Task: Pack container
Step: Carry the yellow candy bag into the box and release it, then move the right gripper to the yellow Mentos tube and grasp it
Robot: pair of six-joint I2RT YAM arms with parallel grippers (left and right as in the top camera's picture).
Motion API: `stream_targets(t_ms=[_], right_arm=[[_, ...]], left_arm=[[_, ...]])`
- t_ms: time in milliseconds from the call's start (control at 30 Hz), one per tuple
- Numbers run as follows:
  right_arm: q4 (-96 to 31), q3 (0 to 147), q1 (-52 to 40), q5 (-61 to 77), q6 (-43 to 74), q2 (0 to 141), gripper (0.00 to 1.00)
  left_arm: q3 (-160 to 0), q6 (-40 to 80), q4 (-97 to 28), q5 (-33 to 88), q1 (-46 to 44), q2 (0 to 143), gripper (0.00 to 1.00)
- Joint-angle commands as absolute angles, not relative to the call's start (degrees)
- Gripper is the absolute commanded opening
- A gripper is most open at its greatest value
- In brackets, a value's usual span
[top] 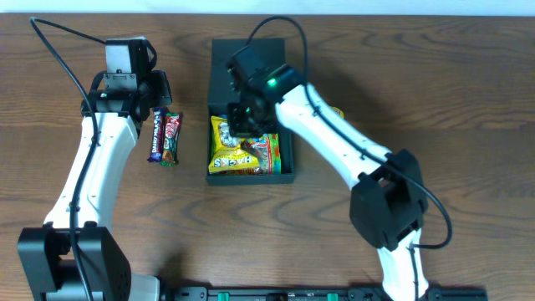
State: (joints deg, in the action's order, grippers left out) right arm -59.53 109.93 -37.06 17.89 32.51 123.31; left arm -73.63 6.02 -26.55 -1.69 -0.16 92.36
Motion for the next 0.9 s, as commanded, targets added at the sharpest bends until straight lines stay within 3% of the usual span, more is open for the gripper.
stream_targets(t_ms=[0,600,867], right_arm=[[-59.3,109.8,-35.6,20.3,26.3,123.1,0.01],[-57.1,109.7,-38.1,19.1,20.4,133.1,0.02],[-57.0,110.1,-36.8,21.3,15.7,130.5,0.01]], left_arm=[[-73.7,6.5,-26.6,-1.5,0.0,92.0,0.06],[-73.7,6.5,-26.6,-1.5,0.0,92.0,0.06],[-73.7,6.5,-26.6,-1.5,0.0,92.0,0.06]])
